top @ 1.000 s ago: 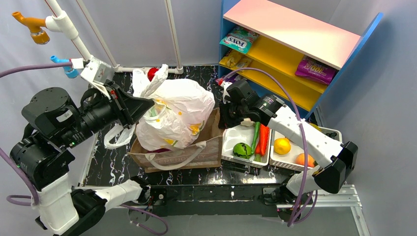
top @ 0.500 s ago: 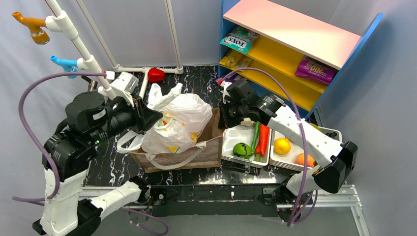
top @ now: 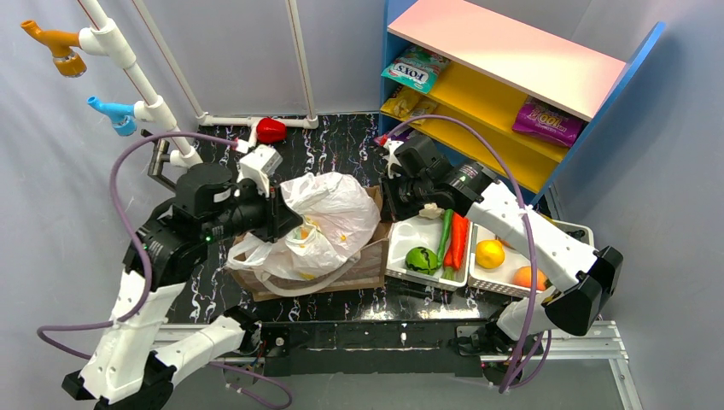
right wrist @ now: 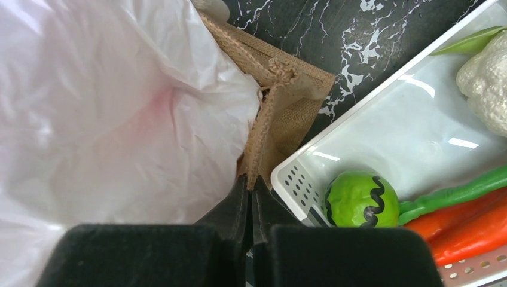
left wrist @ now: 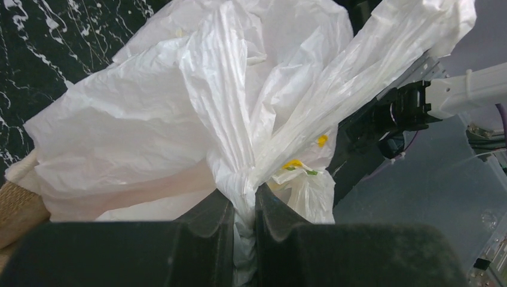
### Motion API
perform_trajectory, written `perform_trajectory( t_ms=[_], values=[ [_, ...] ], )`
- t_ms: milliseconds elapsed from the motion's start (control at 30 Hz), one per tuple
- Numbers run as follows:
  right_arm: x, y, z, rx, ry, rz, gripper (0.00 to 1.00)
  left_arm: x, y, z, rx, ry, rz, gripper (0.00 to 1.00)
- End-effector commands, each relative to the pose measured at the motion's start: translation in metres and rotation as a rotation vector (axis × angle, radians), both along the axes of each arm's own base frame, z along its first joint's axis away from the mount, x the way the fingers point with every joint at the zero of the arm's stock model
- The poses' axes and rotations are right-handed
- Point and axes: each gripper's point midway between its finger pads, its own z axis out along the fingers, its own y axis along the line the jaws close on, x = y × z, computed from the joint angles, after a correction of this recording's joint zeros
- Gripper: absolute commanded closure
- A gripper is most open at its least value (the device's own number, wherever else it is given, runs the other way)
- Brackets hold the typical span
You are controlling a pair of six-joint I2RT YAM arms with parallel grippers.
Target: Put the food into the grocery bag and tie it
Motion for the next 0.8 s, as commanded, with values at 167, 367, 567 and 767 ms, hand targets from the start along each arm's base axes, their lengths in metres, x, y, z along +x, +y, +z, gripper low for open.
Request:
perform_trajectory(
  t_ms=[167, 367, 567, 767],
  values=[
    [0.008, 0.009, 0.048, 0.122, -0.104, 0.019, 0.99, 0.015, -0.023, -0.038, 0.013, 0.082, -0.060, 1.00],
    [0.002, 0.015, 0.057, 0.175, -0.103, 0.060, 0.99, 0.024, -0.035, -0.076, 0.043, 0.172, -0.086, 1.00],
    [-0.001, 0.019, 0.064, 0.209, -0.109, 0.082, 0.99, 0.026, -0.037, -0.124, 0.096, 0.243, -0.102, 1.00],
    [-0.002, 0.018, 0.071, 0.225, -0.127, 0.089, 0.99, 0.028, -0.034, -0.155, 0.159, 0.292, -0.106, 1.00]
  ],
)
